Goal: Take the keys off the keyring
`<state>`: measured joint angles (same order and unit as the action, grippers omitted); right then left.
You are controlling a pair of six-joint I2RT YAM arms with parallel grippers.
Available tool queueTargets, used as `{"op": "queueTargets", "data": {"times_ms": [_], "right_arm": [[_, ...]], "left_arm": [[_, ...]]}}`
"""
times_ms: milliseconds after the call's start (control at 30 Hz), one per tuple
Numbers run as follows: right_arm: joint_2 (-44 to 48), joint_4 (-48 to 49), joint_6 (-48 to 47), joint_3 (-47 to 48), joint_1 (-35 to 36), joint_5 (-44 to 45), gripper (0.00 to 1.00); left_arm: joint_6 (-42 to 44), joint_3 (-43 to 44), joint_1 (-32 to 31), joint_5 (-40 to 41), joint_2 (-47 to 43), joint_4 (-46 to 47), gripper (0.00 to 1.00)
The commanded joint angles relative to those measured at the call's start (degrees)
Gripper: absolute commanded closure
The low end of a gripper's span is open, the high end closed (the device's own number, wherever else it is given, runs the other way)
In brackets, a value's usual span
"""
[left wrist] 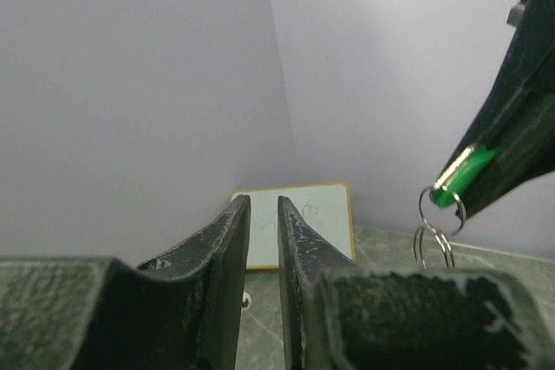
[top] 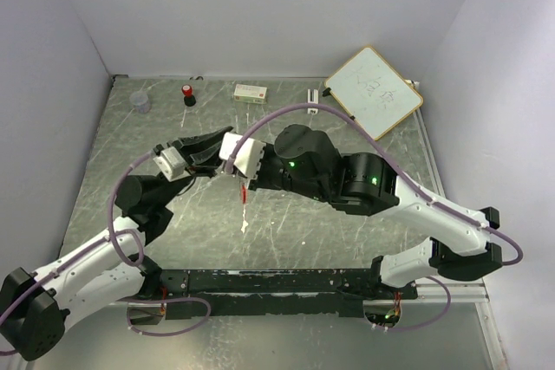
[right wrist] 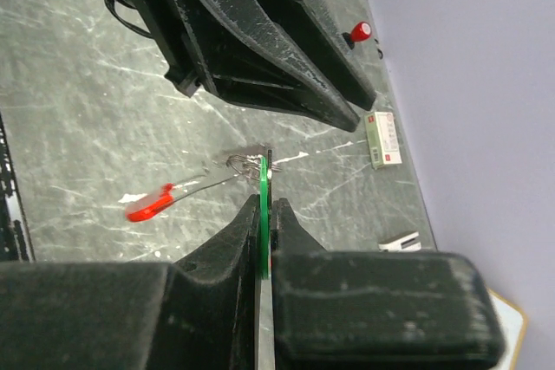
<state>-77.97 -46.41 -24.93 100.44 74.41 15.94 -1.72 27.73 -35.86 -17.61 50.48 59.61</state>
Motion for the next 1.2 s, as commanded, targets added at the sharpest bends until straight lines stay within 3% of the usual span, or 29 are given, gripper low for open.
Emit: {"op": "queueTargets", "data": {"times_ms": [0,167,467,867,1167], "right_arm": [[2.99,1.32,-3.00,1.03,-2.05,-0.46,1.00],[4.13,1.69,-2.18,2.43,-6.60,-5.68,1.00],[3.13,1.65,-1.79,1.51,-7.29,-5.03,1.00],[3.39,2.37,-1.65,0.63,-7.24,-6.11,1.00],[3.53,2.58,-1.59,0.15,-7.19,-6.37,1.00]], "left_arm": [[0.83,3.20,1.69,-6.12,0.55,-4.27,0.70],[-1.91,4.85,3.69,-14.38,3.45,-0.81,0.70],[-9.81,5.75,6.21,-23.78,7.43,10.43,0.69],[-26.28,5.65,9.86,-28.97,14.87,32.01,0.66],[-30.78,7.89,10.48,-30.81,16.41,32.65,0.59]]}}
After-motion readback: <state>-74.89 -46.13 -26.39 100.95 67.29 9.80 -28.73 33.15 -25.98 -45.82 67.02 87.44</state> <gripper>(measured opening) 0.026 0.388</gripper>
